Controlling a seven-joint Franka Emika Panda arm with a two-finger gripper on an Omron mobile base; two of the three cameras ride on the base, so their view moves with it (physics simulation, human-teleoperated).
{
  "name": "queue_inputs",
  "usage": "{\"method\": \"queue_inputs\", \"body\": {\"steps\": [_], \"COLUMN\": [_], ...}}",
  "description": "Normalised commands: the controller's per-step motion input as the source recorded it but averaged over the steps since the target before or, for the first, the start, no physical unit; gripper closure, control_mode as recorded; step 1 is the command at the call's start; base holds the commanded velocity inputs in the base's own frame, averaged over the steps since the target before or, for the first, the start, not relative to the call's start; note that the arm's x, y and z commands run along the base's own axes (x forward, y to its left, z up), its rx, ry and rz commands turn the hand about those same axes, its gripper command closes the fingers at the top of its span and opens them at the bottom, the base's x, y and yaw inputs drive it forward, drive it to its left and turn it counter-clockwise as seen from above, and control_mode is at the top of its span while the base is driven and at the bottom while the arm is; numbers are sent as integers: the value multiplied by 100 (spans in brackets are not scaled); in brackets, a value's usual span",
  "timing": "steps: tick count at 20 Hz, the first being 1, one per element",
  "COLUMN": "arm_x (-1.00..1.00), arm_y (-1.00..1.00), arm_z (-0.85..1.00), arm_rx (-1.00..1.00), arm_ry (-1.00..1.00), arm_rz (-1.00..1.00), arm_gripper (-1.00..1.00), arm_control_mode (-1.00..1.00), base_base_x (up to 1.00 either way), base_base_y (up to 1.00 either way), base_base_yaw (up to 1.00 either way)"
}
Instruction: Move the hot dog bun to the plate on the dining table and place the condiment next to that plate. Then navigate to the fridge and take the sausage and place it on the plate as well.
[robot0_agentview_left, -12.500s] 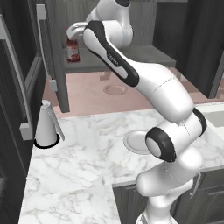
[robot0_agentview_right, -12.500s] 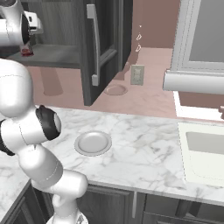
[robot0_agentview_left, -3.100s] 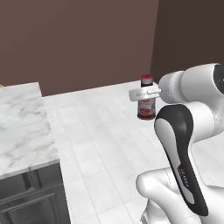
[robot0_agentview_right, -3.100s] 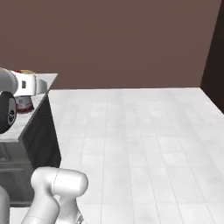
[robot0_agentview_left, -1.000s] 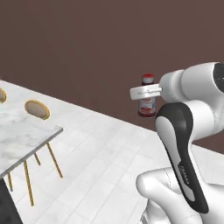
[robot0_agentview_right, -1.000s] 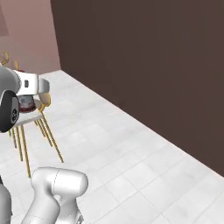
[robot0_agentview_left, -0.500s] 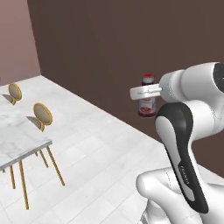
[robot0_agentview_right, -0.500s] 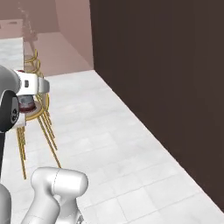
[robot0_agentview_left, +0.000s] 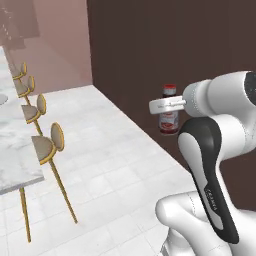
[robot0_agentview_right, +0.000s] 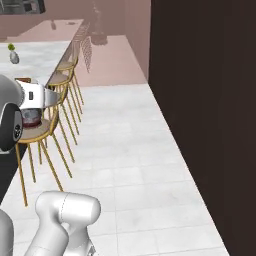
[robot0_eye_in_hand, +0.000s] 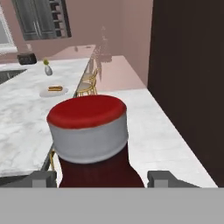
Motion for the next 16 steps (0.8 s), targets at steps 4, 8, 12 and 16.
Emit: {"method": "queue_inputs", "body": {"steps": [4,8,12,16], "arm_x": [0,0,0,0], "arm_y": [0,0,0,0], "arm_z": [0,0,0,0], "arm_rx": [0,0,0,0], "arm_ry": [0,0,0,0], "arm_rz": [0,0,0,0], "arm_gripper": [100,100,100,100], "arm_control_mode": [100,100,100,100], "base_base_x": [91,91,89,84], "base_base_y": [-60,-59,-59,-58], "base_base_yaw": [48,48,49,50]}}
